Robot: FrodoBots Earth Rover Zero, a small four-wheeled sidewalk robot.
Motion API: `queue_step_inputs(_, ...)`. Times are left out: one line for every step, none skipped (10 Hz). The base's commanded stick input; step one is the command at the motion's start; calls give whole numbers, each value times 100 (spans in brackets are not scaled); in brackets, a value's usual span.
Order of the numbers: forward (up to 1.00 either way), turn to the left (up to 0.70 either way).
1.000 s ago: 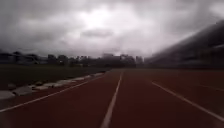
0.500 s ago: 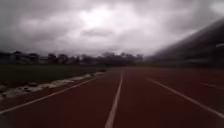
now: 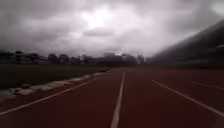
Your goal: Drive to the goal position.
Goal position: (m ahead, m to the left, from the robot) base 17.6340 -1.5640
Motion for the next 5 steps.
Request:
queue_step_inputs(70, 0)
queue_step_inputs(70, 0)
queue_step_inputs(70, 0)
queue_step_inputs(70, 0)
queue_step_inputs(70, 0)
